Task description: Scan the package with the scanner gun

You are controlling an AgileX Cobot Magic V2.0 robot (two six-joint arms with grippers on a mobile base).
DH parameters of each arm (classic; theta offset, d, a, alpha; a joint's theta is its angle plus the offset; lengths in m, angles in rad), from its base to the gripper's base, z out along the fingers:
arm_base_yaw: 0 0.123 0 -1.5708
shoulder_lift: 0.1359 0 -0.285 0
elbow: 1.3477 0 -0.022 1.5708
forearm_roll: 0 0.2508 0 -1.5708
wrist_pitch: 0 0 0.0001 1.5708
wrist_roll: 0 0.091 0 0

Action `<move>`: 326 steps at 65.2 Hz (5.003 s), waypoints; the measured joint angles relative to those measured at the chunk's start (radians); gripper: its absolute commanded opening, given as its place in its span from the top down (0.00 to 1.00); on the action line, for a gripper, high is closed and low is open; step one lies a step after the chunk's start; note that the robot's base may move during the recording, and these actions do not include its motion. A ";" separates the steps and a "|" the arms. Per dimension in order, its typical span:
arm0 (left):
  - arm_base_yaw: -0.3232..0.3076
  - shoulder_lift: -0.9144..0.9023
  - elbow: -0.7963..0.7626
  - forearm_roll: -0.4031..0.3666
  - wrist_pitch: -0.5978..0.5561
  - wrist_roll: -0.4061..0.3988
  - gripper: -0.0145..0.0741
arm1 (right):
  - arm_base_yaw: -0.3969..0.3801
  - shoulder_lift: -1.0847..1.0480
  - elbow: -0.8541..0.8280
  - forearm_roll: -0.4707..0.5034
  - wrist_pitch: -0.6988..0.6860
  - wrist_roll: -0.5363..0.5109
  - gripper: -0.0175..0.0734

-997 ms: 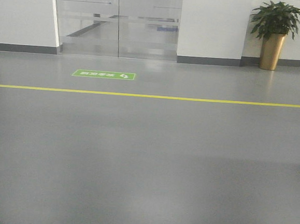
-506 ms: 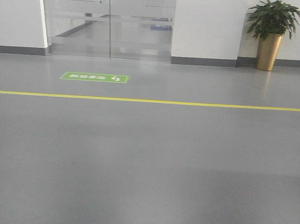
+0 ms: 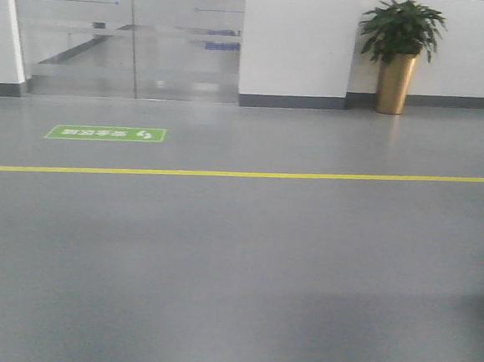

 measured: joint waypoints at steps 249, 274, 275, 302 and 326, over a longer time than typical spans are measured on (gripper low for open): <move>0.000 0.000 0.000 0.000 0.000 0.000 0.96 | 0.000 0.000 0.000 0.000 0.000 0.000 0.99; 0.000 0.000 0.000 0.000 0.000 0.000 0.96 | 0.000 0.000 0.000 0.000 0.000 0.000 0.99; 0.000 0.000 0.000 0.000 0.000 0.000 0.96 | 0.000 0.000 0.000 0.000 0.000 0.000 0.99; 0.000 0.000 0.000 0.000 0.000 0.000 0.96 | 0.000 0.000 0.000 0.000 0.000 0.000 0.99; 0.000 0.000 0.000 0.000 0.000 0.000 0.96 | 0.000 0.000 0.000 0.000 0.000 0.000 0.99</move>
